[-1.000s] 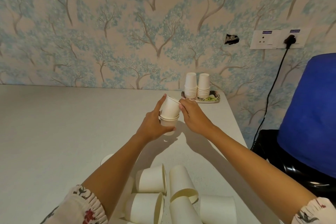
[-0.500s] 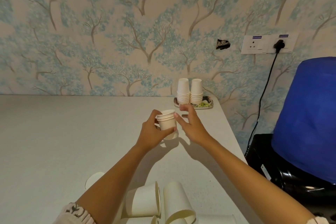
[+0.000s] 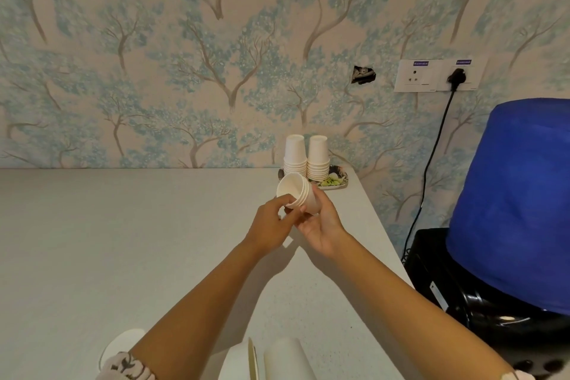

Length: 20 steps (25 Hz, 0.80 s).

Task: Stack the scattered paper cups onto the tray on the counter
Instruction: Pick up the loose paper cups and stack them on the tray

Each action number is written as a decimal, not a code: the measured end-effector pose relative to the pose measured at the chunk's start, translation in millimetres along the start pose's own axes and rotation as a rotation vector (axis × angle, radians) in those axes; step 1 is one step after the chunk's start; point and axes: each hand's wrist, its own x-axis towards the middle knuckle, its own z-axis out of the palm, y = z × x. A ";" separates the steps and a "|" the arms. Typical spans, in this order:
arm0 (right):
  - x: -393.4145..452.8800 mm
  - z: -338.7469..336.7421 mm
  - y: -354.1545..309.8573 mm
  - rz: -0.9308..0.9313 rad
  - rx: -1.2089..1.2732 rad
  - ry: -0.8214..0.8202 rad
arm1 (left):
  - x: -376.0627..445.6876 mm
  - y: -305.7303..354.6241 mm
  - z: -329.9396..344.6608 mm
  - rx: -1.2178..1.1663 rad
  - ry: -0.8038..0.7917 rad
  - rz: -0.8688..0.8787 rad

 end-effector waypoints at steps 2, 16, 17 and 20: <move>13.5 -0.3 -10.3 -0.045 0.021 0.043 | 6.2 -3.5 2.4 -0.003 -0.051 0.057; 154.0 13.1 -147.3 -0.965 -1.127 0.403 | 58.7 -45.3 -25.5 0.813 -0.772 -0.391; 162.2 13.0 -152.9 -0.989 -1.223 0.380 | 58.2 -44.9 -25.4 0.817 -0.760 -0.383; 184.8 9.2 -155.9 -0.974 -1.432 0.324 | 56.8 -46.7 -25.7 0.809 -0.720 -0.367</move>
